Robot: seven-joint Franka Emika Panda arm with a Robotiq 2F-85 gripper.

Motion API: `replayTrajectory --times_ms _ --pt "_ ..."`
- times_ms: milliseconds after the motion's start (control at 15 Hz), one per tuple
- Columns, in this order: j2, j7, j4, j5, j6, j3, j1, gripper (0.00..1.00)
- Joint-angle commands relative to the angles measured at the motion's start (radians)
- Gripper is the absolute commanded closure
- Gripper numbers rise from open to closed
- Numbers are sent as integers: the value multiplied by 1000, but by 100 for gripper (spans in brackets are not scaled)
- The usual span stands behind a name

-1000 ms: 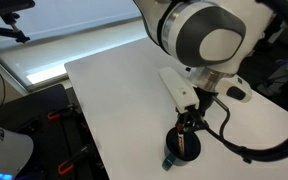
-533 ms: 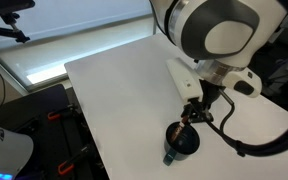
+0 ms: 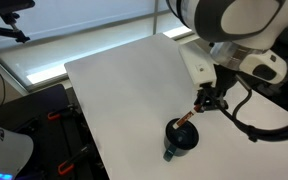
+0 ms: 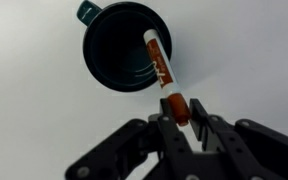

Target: Remove the marker from the cup

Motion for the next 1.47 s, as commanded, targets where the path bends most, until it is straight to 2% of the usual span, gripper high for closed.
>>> replayTrajectory --times_ms 0,533,867,1400 --pt "-42 21 17 54 10 21 -17 94" --pt "-61 73 109 91 52 15 -8 94" --pt "3 136 181 84 70 9 -11 94" --pt "148 156 299 90 53 9 -44 94"
